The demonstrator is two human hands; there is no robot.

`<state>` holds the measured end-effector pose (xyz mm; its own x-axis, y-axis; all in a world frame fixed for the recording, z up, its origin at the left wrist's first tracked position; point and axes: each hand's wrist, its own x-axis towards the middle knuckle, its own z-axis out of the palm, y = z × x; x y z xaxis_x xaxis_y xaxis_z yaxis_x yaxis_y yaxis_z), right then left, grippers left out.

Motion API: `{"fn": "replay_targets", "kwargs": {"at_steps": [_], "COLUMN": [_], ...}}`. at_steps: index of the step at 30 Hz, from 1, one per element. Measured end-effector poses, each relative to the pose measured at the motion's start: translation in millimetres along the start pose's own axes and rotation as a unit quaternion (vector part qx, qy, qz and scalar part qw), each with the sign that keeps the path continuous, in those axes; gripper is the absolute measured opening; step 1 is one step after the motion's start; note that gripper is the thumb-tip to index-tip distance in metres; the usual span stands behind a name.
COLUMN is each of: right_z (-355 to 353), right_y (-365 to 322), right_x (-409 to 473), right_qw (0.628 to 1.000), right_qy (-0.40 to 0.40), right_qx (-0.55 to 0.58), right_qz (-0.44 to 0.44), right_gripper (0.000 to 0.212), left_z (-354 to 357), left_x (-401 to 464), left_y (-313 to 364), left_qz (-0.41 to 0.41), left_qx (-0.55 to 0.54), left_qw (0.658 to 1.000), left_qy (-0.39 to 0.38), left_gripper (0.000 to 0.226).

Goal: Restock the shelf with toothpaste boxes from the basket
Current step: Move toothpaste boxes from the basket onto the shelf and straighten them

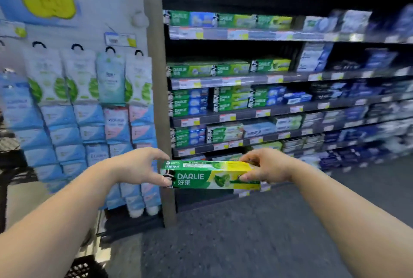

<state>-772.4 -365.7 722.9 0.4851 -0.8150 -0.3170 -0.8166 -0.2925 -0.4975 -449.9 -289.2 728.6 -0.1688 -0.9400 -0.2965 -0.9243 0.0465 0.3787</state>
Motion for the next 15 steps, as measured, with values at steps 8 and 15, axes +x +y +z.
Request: {"fn": "replay_targets", "kwargs": {"at_steps": [8, 15], "right_z": [-104, -182], "right_y": [107, 171], "right_x": [-47, -6], "right_qw": [0.989, 0.983], "right_qy": [0.122, 0.151], "right_qx": [0.05, 0.041], "right_qz": [0.071, 0.1], "right_gripper": [0.055, 0.052], "left_z": [-27, -62], "left_x": [87, 196], "left_y": [110, 158], "left_qz": [0.097, 0.105], "left_qx": [-0.022, -0.011], "left_qw": [0.994, 0.994], "left_qy": [0.054, 0.022], "left_gripper": [0.128, 0.124]}}
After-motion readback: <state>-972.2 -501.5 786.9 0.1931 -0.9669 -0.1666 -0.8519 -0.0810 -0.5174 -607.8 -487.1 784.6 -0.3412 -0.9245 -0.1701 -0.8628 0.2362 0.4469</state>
